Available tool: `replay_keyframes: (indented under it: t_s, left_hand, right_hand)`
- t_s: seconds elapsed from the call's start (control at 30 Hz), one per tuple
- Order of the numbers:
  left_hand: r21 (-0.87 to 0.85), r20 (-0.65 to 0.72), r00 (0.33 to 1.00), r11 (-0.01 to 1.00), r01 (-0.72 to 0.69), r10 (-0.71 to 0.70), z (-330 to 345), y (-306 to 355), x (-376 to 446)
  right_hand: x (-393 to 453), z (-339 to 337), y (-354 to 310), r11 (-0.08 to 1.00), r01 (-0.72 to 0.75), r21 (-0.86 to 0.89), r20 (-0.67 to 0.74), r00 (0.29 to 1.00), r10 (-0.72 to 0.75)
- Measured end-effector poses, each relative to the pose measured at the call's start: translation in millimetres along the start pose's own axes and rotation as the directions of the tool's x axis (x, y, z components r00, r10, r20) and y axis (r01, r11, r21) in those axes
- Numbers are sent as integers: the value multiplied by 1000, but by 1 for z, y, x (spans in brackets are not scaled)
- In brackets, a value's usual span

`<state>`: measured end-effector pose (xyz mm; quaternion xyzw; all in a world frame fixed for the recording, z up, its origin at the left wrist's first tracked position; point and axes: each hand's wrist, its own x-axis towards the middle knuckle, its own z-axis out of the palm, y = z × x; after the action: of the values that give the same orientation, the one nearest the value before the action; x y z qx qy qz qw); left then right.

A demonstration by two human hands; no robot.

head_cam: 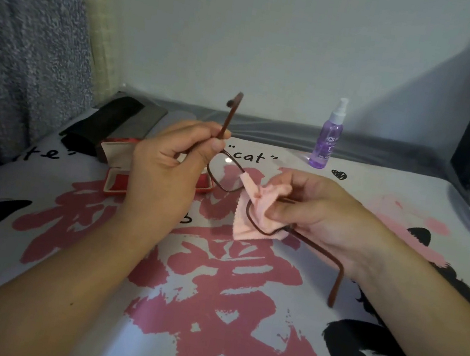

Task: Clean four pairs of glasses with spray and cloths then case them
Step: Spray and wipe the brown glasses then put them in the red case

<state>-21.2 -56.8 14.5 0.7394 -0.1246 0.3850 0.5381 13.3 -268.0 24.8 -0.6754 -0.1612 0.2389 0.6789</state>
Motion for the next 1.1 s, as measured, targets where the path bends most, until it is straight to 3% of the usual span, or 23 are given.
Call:
replay_keyframes:
  t_s: [0.1, 0.23, 0.43, 0.57, 0.73, 0.9, 1.1]
  left_hand:
    - [16, 11, 1000, 1000, -22, 22, 0, 2, -1]
    - [-19, -5, 1000, 1000, 4, -4, 0, 1, 0]
    - [-43, -4, 999, 998, 45, -45, 1, 1, -1]
    - [-35, 39, 998, 998, 42, -41, 3, 4, -2]
    - [-101, 50, 993, 989, 112, -107, 2, 6, -1]
    - [-96, 79, 995, 993, 73, -65, 3, 4, -3]
    - [-9, 47, 995, 996, -88, 88, 0, 5, -3]
  right_hand:
    - [-1, 2, 4, 995, -88, -45, 18, 996, 89]
    - [-8, 3, -1, 975, -177, -134, 166, 966, 198]
    - [-15, -1, -13, 967, -200, -157, 285, 929, 238]
    - [-16, 6, -11, 950, -214, -229, 209, 942, 263]
    - [-14, 13, -7, 936, -161, -312, 74, 978, 193]
    - [-16, 13, -8, 926, -79, -369, 112, 985, 129]
    - [-15, 7, -12, 906, -26, -424, 139, 986, 93]
